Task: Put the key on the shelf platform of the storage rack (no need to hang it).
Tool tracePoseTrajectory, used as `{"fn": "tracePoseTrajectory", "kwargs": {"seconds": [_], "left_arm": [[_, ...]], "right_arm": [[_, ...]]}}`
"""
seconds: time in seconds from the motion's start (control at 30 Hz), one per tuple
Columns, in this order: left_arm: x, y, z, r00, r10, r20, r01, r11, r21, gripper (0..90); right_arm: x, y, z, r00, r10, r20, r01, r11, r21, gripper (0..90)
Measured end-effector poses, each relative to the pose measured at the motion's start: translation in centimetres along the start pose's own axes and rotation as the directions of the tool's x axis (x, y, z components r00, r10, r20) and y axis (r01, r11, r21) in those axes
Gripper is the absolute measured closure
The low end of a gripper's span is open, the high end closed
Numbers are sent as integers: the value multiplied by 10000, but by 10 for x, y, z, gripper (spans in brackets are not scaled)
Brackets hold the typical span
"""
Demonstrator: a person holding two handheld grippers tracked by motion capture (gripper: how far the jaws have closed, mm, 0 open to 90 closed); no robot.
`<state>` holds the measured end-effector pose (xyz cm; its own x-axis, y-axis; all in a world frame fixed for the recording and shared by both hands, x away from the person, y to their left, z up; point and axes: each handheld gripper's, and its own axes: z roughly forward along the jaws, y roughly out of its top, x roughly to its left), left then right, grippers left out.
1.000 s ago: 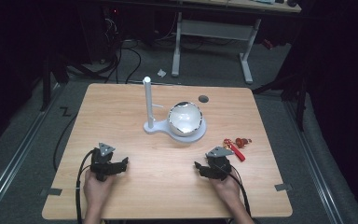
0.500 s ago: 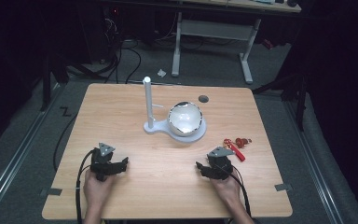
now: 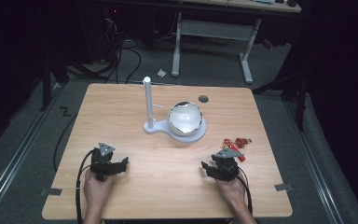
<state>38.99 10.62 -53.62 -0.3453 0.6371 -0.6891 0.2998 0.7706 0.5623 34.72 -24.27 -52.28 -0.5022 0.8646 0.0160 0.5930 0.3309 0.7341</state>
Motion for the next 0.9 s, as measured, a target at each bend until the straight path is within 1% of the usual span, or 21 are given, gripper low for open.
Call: {"fn": "tracePoseTrajectory", "kwargs": {"seconds": [0.03,0.2,0.37,0.5,0.67,0.9], "left_arm": [[0,0,0,10000,-1,-3,1,10000,1,187],[0,0,0,10000,-5,-4,5,10000,0,187],[0,0,0,10000,0,0,0,10000,-3,187],[0,0,0,10000,-14,-4,14,10000,0,187],[0,0,0,10000,-17,-7,17,10000,-3,187],[0,0,0,10000,-10,-4,10,10000,0,187]], "right_arm": [[-1,0,-1,10000,46,1,-46,10000,-13,452],[-4,-2,-8,9998,-85,169,86,10000,-46,457],[-10,-5,-14,9997,115,208,-113,9999,-85,457],[-15,-9,-20,9994,124,331,-119,9998,-148,458],[-23,-11,-28,9983,394,435,-382,9989,-271,459],[-35,-15,-36,9963,482,708,-461,9985,-308,466]]}}
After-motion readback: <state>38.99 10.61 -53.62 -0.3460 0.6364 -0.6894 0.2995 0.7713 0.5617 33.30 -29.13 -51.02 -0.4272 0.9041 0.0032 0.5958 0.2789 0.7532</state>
